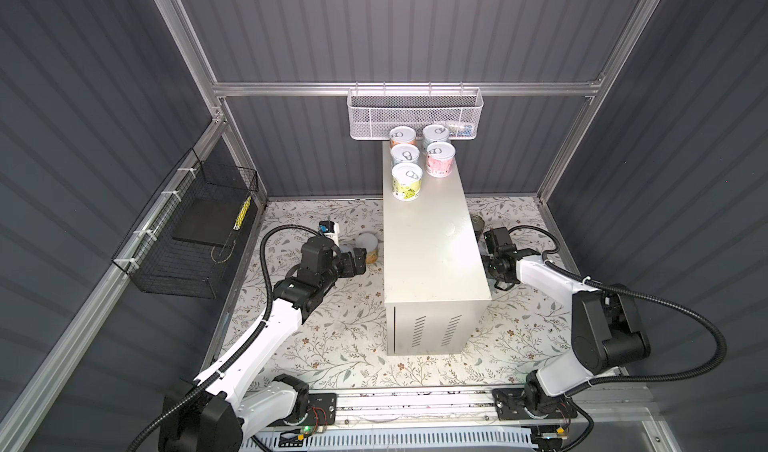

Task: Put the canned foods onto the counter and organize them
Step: 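Lower the right gripper and close it on a white-lidded light-blue can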

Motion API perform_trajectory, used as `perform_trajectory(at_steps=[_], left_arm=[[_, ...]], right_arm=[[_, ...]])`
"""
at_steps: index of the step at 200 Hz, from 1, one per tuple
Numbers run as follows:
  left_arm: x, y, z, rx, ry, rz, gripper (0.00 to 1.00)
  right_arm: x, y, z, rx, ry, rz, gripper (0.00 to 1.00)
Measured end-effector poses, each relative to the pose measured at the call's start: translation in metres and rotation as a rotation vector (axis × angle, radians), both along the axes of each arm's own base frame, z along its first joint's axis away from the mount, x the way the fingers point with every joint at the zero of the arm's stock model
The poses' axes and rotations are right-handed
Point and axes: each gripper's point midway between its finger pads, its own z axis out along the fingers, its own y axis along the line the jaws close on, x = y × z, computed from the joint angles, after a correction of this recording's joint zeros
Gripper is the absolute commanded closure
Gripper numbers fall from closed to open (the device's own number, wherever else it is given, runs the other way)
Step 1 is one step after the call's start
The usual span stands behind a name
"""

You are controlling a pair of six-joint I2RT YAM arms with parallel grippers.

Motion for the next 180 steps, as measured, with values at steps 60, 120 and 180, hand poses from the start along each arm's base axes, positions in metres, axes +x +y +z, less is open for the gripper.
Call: perform_trajectory(at_steps=[60, 120, 180], left_arm=[[0.000, 0.000, 0.000, 0.001, 0.001, 0.000, 0.00], [0.000, 0.000, -0.001, 0.001, 0.002, 0.000, 0.00], [0.000, 0.000, -0.001, 0.002, 0.004, -0.001, 0.01]], right_arm=[[-0.006, 0.005, -0.022, 0.037, 0.092, 0.001, 0.10], [-0.005, 0.007, -0.031, 0.074, 0.119, -0.011, 0.18], [-0.005, 0.011, -0.031, 0.102, 0.126, 0.000, 0.59]])
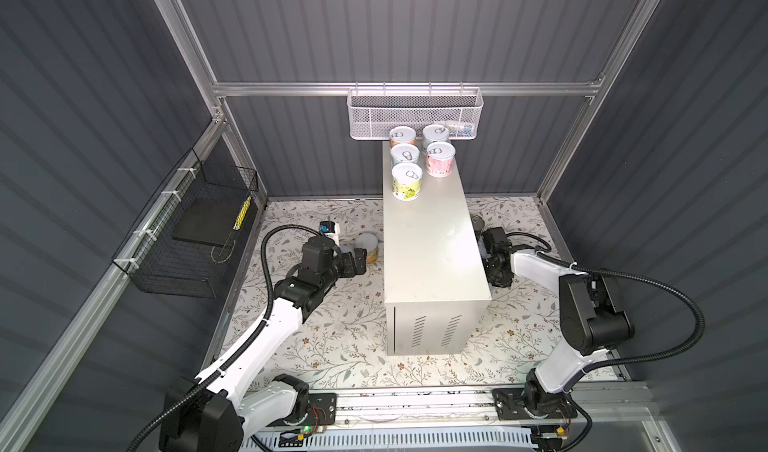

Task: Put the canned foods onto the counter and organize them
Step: 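Lower the right gripper and close it on a white-lidded light-blue can, then lift the light-blue can with the right gripper over the cabinet top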

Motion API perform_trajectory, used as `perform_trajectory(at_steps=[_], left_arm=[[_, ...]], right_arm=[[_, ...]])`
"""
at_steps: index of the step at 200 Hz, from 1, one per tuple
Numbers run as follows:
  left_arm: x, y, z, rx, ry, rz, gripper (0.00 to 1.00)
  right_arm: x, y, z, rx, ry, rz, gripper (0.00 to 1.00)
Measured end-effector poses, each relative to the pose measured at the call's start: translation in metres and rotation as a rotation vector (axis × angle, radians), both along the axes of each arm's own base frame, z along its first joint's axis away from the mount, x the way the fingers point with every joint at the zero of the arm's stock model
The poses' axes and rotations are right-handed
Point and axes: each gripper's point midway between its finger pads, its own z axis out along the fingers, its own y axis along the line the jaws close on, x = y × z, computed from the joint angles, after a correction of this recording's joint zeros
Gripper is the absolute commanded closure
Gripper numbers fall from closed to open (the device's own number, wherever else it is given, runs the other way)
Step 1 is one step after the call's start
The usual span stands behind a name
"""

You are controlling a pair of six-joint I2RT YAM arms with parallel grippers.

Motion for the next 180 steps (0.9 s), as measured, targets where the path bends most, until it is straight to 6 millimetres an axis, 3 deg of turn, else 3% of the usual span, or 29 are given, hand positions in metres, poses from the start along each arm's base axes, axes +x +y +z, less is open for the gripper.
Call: perform_trajectory(at_steps=[20, 62, 85, 137, 180], left_arm=[[0.000, 0.000, 0.000, 0.000, 0.000, 0.000, 0.00], [0.000, 0.000, 0.000, 0.001, 0.000, 0.001, 0.01], [0.000, 0.000, 0.000, 0.001, 0.000, 0.001, 0.00], [0.001, 0.000, -0.003, 0.007, 0.008, 0.000, 0.01], [0.001, 0.000, -0.010, 0.017, 0.026, -0.001, 0.01]], right_arm=[[0.000, 0.000, 0.000, 0.004, 0.001, 0.002, 1.00], [-0.006, 0.002, 0.003, 0.016, 0.009, 0.012, 1.00], [-0.017, 0.004, 0.022, 0.031, -0.004, 0.053, 1.00], [-0.036, 0.015, 0.121, 0.089, -0.188, 0.202, 1.00], [-0.043, 0.031, 0.253, 0.147, -0.386, 0.335, 1.00]])
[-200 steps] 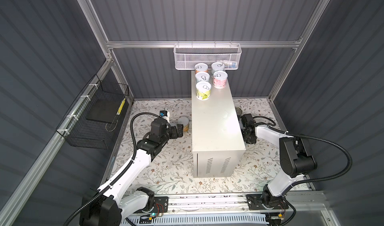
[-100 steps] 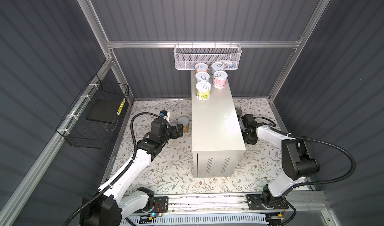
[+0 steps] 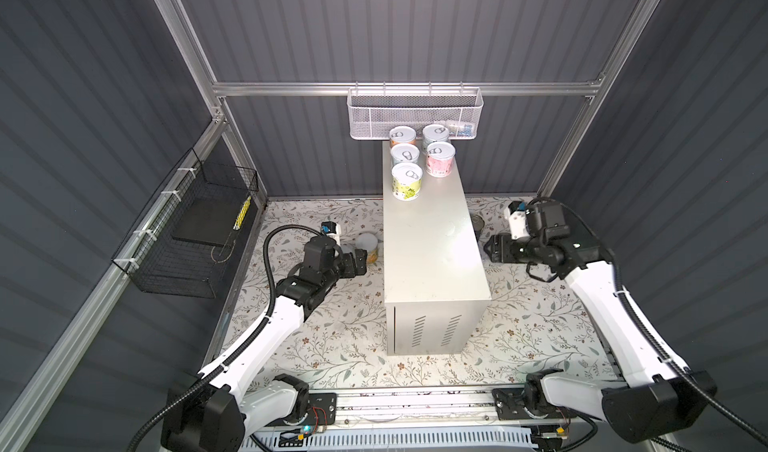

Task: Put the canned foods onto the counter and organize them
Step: 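Lift the light-blue can with the right gripper over the cabinet top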

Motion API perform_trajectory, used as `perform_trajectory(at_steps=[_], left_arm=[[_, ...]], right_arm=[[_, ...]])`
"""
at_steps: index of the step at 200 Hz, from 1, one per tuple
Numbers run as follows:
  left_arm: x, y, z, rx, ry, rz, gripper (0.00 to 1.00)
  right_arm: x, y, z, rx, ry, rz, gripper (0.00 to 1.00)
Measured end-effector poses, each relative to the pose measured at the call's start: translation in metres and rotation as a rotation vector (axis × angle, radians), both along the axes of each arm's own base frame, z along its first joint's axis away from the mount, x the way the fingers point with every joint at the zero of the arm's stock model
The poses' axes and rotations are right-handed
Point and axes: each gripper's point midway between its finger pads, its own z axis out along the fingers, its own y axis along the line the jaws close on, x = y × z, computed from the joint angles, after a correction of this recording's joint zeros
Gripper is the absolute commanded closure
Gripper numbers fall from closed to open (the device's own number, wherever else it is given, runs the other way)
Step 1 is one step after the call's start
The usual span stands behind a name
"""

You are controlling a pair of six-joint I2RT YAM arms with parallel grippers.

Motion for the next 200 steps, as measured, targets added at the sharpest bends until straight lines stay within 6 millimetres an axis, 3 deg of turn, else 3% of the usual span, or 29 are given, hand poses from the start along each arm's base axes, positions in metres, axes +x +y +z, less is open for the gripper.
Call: perform_trajectory(at_steps=[20, 45, 70, 114, 158, 200], left_arm=[[0.000, 0.000, 0.000, 0.001, 0.002, 0.000, 0.01], [0.000, 0.000, -0.001, 0.001, 0.003, 0.000, 0.01], [0.000, 0.000, -0.003, 0.004, 0.010, 0.000, 0.01], [-0.001, 0.000, -0.007, 0.009, 0.024, -0.001, 0.01], [-0.001, -0.001, -0.008, 0.007, 0.028, -0.007, 0.01], [-0.007, -0.001, -0.010, 0.021, 0.060, -0.020, 0.01]], right_arm=[[-0.007, 0.003, 0.049, 0.011, -0.080, 0.040, 1.00], [-0.019, 0.004, 0.081, 0.011, -0.112, 0.072, 1.00], [-0.024, 0.015, 0.096, 0.006, -0.099, 0.125, 1.00], [-0.017, 0.065, 0.121, -0.016, -0.100, 0.283, 1.00], [-0.009, 0.098, 0.155, -0.041, -0.175, 0.365, 1.00], [0.004, 0.127, 0.152, -0.075, -0.179, 0.418, 1.00]])
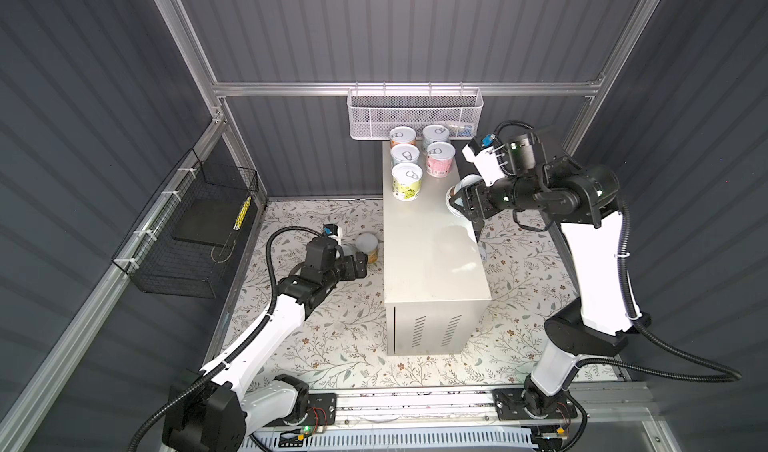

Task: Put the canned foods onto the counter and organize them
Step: 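Lift the light-blue can with the right gripper over the cabinet top, then lower the light-blue can beside the pink can on the cabinet top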

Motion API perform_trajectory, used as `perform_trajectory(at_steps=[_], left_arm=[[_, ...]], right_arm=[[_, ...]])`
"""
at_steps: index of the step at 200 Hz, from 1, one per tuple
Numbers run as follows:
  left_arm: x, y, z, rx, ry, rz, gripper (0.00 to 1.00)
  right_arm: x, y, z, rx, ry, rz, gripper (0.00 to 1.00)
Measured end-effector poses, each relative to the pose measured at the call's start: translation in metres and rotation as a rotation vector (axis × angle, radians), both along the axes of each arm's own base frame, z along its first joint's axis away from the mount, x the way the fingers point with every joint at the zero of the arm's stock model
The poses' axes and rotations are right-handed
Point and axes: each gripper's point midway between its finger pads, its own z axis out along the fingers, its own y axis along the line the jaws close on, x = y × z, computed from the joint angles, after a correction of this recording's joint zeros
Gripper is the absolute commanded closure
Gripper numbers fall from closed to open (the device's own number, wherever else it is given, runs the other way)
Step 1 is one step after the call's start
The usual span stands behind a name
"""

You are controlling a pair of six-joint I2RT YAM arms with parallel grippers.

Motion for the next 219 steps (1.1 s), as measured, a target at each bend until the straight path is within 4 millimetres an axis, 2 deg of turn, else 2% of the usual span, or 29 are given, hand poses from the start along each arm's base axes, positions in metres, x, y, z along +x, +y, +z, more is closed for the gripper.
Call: perform_trajectory(at_steps=[68, 106, 135, 185, 219], left_arm=[[-0.011, 0.000, -0.006, 0.031, 0.057, -0.037, 0.02], [-0.011, 0.000, -0.007, 0.033, 0.061, -0.037, 0.02], [-0.011, 0.000, -0.008, 0.034, 0.063, -0.036, 0.01], [-0.012, 0.003, -0.008, 0.040, 0.060, -0.027, 0.01], [-0.013, 0.006, -0.008, 0.048, 0.058, -0.018, 0.00]], right_arm=[[0.024, 0.009, -0.035, -0.079, 0.065, -0.015, 1.00], [0.031, 0.014, -0.039, -0.085, 0.062, -0.013, 0.67], [0.032, 0.017, -0.040, -0.085, 0.057, -0.007, 0.47], [0.038, 0.023, -0.039, -0.073, 0.038, -0.004, 0.34], [0.039, 0.024, -0.039, -0.071, 0.034, -0.003, 0.29]])
